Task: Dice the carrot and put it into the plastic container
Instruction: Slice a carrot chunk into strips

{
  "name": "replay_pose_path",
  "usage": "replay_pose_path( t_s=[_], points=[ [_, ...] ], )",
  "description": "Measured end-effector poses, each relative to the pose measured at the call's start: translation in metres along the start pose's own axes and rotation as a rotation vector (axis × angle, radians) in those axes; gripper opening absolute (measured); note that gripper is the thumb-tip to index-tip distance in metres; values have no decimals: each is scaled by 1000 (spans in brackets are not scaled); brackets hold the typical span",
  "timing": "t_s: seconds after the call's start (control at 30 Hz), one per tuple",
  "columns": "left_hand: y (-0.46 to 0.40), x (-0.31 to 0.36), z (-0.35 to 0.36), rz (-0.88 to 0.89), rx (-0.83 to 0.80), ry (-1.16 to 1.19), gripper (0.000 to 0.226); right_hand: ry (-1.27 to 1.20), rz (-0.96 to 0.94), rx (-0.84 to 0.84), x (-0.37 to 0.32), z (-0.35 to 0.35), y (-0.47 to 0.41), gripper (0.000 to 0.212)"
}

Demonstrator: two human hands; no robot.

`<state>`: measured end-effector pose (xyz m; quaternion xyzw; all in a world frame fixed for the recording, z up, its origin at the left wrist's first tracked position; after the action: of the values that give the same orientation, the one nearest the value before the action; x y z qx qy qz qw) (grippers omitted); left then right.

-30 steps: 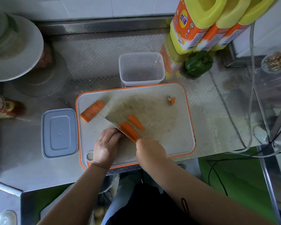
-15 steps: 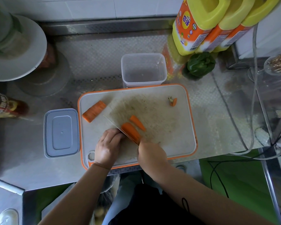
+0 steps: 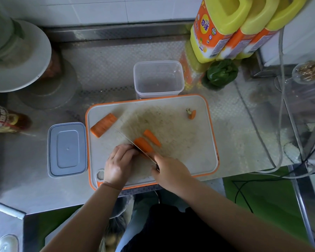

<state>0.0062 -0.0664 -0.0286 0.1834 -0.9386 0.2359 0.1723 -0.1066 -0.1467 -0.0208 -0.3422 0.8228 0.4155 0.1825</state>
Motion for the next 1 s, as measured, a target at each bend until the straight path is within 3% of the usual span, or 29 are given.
replay_pose_path(
  t_s=[0.27,0.4,0.57,0.8,1.0],
  points=[
    [2,1,2,18,-10,-5,10,99,-9,32,0,1,-2,39],
    [1,0,1,-7,-13,-22,13,145,-17,110,3,-3,-1,28],
    [1,0,2,-7,-14,-21,13,151,-24,181,3,-5,8,36],
    [-1,1,-3,-13,33,-22,15,201,-45,322,-11,-12,21,27],
    [0,-1,-1,-23,25,-48,17,229,-59,312,-15,-14,21,27]
  ],
)
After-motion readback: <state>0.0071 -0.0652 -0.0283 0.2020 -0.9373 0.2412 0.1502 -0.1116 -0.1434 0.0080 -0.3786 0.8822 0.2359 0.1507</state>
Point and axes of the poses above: each hand's wrist, its own y-axis away from the middle knuckle, its own z-axis out of the palm, x = y × z, the point moved 9 cm from there along -y, towards the middle knuckle, and after that the axes turned 9 degrees about -y, right-handed, at the moved point
